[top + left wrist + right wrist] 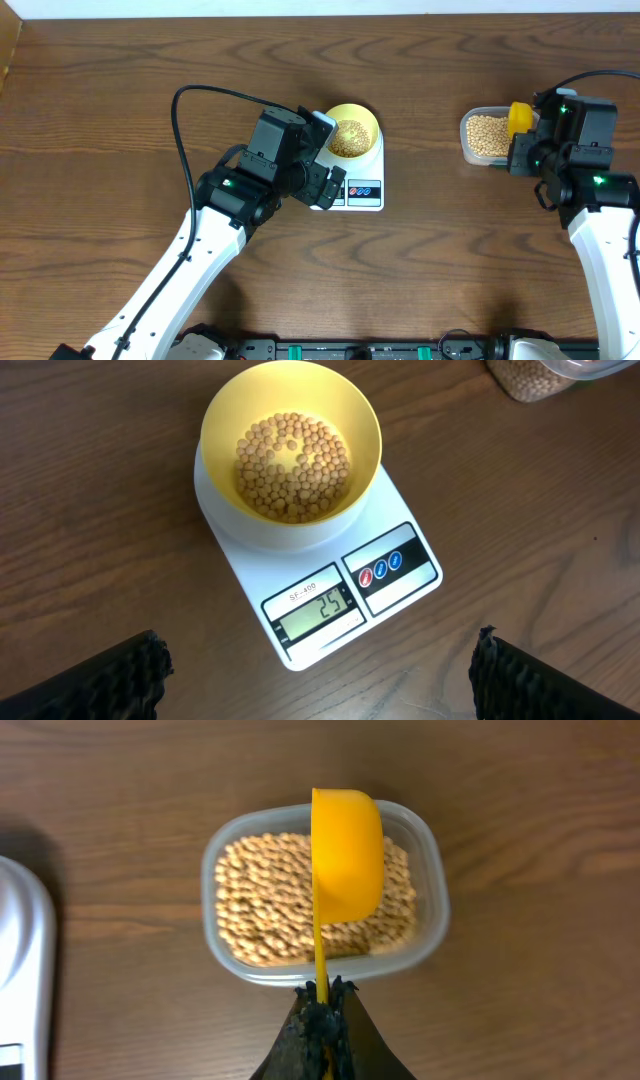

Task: Scoop item into bowl and weigh 50g on scale
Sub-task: 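Carry the empty yellow scoop with the right gripper to the soybean tub, then dip the scoop into the soybeans and drag it to fill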

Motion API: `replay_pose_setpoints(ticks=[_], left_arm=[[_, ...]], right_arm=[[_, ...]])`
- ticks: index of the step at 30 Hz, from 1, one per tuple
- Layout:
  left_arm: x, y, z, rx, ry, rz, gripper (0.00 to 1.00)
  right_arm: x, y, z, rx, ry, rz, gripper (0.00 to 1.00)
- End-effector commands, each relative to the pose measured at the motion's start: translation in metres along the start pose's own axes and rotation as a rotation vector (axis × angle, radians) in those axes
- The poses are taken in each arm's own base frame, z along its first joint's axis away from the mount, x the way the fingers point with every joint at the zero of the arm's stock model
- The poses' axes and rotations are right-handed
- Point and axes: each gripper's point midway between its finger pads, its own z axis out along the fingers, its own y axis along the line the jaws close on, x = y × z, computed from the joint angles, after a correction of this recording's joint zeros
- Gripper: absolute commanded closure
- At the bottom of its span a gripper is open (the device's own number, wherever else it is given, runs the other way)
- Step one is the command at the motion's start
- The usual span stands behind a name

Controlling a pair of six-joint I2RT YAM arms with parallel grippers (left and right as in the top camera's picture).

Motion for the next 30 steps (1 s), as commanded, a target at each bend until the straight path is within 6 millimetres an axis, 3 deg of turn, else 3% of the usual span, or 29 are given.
replay_pose_setpoints(ticks=[1,16,26,30], left_arm=[[-0.002,0.004,-0.001,-0.015,-0.007,0.008,0.02],[-0.002,0.004,-0.002,-0.015,-0.007,0.008,0.02],[-0.002,0.004,-0.001,-0.015,-0.007,0.008,0.02],[-0.002,0.004,-0.002,-0.015,-0.007,0.008,0.02]], right_arm=[[0.004,-0.010,0.005,0.053,0.031,0.008,0.98],[0.020,-0.008,0.052,0.051,0.125,0.061,0.99],[0.031,0.029,0.067,-0.160,0.182,0.085,0.99],[0.031,0.032,0.066,-0.173,0.186,0.122,0.99]])
